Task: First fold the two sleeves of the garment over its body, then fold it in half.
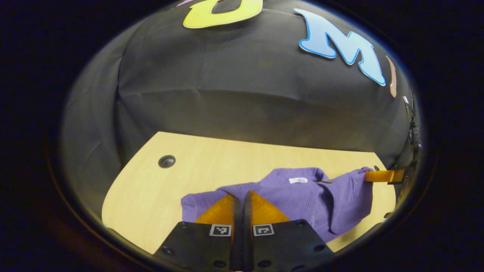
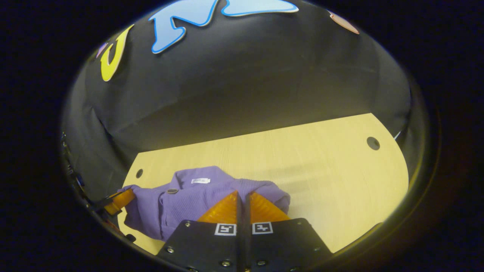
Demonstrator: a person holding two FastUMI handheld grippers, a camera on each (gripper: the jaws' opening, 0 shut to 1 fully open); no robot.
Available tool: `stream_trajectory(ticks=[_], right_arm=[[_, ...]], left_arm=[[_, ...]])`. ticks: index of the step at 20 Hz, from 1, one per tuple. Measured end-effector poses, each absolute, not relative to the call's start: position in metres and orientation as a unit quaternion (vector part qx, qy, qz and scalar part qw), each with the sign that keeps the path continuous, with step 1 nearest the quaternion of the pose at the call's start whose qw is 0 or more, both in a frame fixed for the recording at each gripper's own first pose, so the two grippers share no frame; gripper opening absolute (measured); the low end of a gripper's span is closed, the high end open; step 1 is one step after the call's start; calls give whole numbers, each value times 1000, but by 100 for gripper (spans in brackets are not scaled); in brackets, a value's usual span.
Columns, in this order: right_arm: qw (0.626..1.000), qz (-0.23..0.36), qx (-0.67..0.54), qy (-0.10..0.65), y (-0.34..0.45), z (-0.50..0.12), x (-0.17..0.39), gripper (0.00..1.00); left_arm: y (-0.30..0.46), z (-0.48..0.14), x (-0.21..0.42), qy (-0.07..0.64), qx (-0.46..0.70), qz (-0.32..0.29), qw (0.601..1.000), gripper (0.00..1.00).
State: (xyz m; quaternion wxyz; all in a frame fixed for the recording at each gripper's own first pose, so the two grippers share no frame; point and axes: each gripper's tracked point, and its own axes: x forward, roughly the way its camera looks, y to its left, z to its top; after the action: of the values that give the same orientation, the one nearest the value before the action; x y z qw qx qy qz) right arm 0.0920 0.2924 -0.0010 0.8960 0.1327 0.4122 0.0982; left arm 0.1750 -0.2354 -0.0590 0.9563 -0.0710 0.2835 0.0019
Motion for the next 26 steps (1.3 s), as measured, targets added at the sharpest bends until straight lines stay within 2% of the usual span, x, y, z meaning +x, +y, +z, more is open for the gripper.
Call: stream_trajectory(ticks=[5,12,24,25,26], right_arm=[[896,74,137,417,291,-39,120,1],[892,70,140,424,298,-75,134,1],[893,78,119,426,303,-83,131,2],[889,81,127,432,305,-84,129,3],[887,75,130,436,301,-85,128,3]], left_arm=[[-242,-99,213,303,-57,1,951,6],[-239,-148,219,334,-51,7,941,6],[-238,-158,213,332,-76,22,940,7],[-239,-159,213,331,-78,16,940,9],[-239,-159,214,331,-74,15,941,19]])
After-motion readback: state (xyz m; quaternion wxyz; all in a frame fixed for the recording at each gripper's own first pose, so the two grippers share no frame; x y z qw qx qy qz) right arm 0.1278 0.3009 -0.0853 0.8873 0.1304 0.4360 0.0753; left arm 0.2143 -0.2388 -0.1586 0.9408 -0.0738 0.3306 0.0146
